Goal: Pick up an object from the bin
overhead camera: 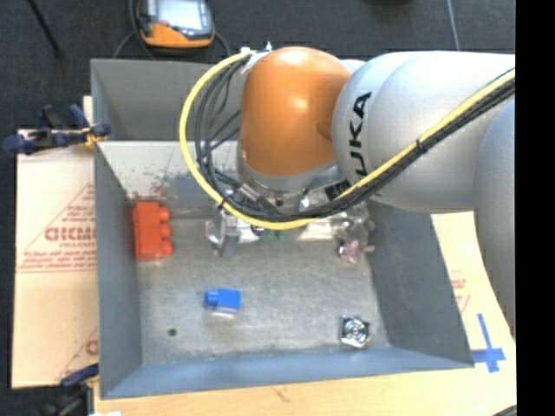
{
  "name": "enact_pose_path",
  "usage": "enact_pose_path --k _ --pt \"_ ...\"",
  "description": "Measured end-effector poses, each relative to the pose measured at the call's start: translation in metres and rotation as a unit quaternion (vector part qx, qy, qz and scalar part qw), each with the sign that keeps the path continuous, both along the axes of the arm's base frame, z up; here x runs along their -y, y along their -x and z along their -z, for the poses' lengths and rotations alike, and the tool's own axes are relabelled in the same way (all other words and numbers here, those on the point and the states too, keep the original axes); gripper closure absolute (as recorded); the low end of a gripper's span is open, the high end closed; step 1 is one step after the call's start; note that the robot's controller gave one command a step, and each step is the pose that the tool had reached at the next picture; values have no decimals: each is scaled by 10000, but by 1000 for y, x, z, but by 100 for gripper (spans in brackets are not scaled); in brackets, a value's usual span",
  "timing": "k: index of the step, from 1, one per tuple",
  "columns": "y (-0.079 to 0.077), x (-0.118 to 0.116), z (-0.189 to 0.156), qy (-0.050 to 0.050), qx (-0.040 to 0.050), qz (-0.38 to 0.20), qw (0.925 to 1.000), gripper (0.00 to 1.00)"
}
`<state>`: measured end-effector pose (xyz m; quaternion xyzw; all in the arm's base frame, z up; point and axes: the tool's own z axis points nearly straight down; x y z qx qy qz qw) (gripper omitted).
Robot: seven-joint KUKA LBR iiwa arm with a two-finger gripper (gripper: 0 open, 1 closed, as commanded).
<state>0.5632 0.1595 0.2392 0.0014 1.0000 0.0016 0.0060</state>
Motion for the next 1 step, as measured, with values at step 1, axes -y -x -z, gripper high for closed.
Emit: enact_pose_path --k 1 --pt "38 45 88 34 -76 -1800 9836 100"
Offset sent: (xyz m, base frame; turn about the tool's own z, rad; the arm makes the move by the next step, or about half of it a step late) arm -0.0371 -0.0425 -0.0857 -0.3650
